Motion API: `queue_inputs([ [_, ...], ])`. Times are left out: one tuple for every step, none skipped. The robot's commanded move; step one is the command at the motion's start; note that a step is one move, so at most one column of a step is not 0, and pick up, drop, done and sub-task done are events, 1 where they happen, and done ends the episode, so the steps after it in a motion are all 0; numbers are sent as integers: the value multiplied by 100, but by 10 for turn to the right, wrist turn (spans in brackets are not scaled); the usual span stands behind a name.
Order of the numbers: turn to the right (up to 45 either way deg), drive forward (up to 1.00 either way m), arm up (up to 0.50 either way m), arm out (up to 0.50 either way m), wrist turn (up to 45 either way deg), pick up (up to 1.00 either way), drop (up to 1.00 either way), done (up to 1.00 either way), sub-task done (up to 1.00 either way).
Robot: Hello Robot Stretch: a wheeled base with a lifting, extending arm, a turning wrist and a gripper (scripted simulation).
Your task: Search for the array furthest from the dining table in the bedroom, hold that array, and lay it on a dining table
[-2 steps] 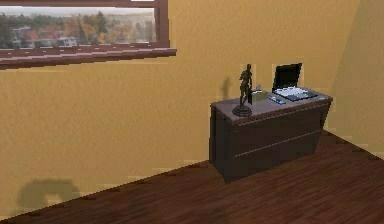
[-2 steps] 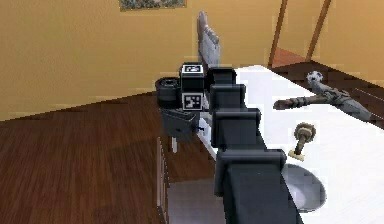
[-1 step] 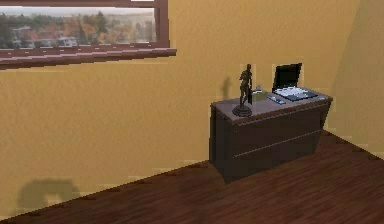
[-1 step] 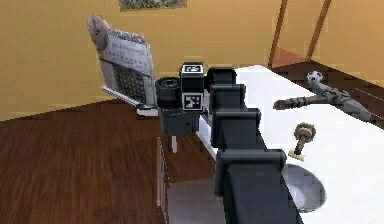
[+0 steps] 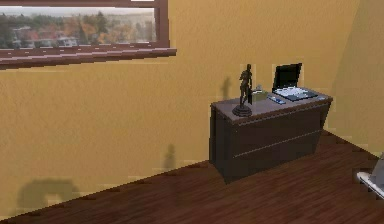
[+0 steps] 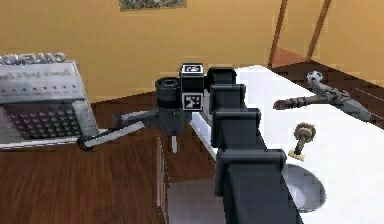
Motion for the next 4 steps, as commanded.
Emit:
queue_inputs([
  [0,0,0,0,-450,0,0,0,0],
  [0,0,0,0,-210,0,0,0,0],
  [0,0,0,-18,0,0,0,0,0],
  [30,0,0,0,0,0,0,0,0],
])
